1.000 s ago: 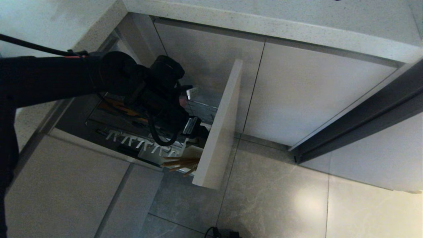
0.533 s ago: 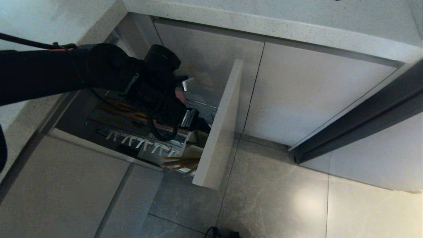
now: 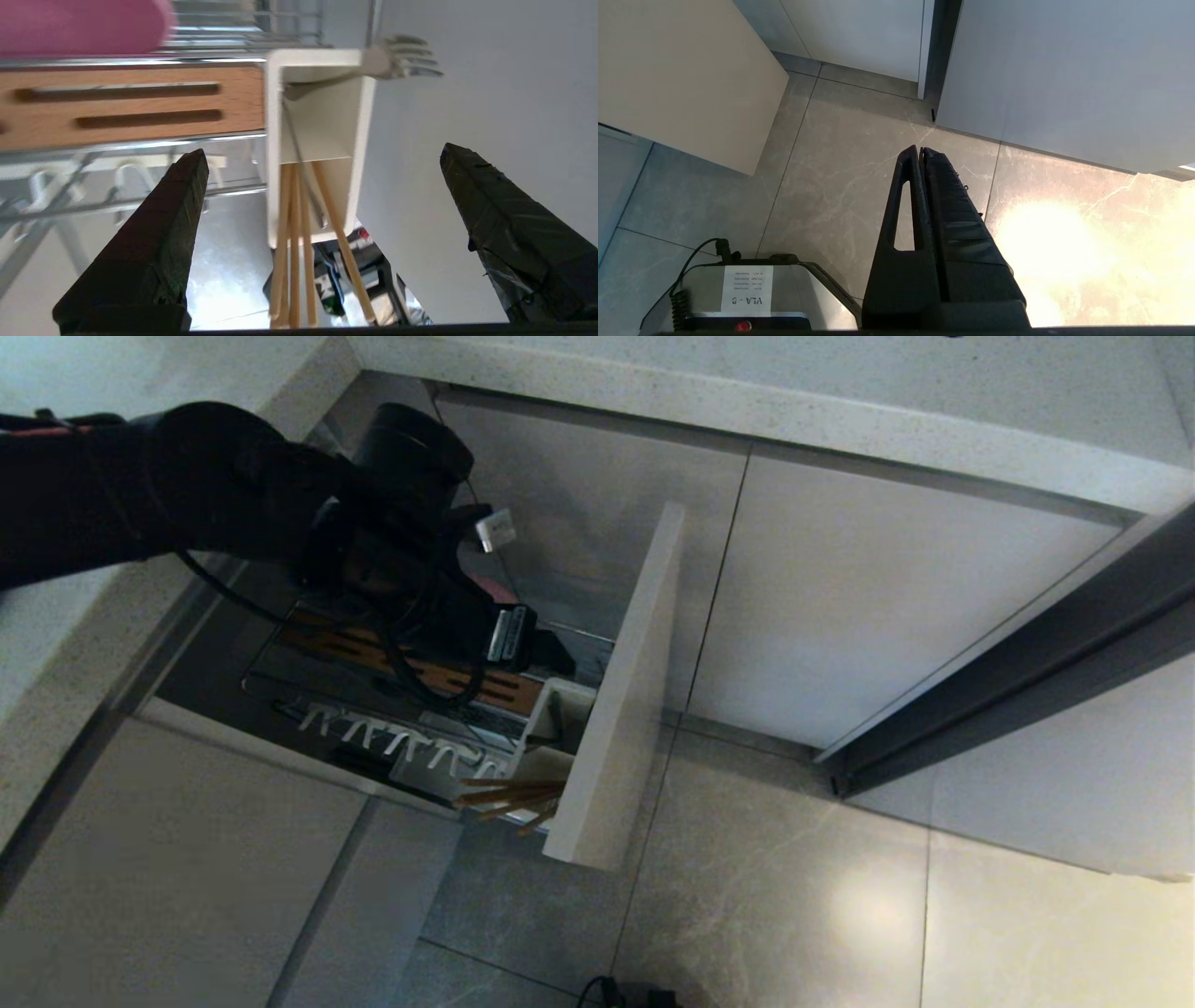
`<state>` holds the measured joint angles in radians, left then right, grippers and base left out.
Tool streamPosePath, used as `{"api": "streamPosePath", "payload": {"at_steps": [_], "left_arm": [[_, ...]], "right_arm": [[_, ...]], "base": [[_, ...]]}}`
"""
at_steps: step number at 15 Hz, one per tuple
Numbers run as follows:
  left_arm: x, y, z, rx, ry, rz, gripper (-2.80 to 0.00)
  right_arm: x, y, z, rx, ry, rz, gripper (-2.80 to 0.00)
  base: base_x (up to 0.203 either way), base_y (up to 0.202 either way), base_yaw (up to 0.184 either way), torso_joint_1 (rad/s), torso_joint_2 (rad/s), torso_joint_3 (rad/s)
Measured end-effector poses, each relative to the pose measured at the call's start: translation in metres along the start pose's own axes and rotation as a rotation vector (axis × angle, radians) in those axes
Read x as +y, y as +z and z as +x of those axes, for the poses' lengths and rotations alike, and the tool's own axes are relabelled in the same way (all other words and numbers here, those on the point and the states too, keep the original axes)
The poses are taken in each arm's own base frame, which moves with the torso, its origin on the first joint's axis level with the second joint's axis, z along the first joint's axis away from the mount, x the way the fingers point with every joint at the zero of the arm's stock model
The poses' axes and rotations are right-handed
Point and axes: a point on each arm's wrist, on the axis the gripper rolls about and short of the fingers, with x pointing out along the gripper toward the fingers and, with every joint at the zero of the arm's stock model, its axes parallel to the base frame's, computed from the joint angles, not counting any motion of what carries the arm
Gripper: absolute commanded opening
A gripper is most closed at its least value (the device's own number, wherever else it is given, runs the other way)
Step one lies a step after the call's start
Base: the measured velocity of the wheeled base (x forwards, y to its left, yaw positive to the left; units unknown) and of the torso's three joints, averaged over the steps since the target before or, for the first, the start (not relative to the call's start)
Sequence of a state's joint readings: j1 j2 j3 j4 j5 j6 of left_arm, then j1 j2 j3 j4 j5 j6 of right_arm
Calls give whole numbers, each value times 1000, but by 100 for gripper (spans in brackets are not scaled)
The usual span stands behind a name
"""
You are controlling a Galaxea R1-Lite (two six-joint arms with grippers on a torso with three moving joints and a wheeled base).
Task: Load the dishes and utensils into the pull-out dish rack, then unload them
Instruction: Pick up the plate and place it in the cupboard
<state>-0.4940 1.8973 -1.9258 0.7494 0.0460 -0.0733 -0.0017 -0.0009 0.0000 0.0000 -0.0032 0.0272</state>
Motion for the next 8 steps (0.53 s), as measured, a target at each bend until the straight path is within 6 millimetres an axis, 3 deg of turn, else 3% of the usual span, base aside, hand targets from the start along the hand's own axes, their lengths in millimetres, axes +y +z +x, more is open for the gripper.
{"api": "streamPosePath", "payload": {"at_steps": [1, 2, 3, 8], "left_arm": [[0, 1, -5, -11, 10, -14, 0], [1, 1, -10, -22, 18, -28, -201], [1, 2, -15, -34, 28, -36, -280], [4, 4, -51, -119, 74, -67, -280]], "right_arm": [[0, 0, 0, 0, 0, 0, -280], [0, 0, 0, 0, 0, 0, -280], [0, 0, 0, 0, 0, 0, -280], [0, 0, 0, 0, 0, 0, -280]], "base": [[0, 0, 0, 0, 0, 0], [0, 0, 0, 0, 0, 0], [0, 0, 0, 0, 0, 0], [0, 0, 0, 0, 0, 0]]}}
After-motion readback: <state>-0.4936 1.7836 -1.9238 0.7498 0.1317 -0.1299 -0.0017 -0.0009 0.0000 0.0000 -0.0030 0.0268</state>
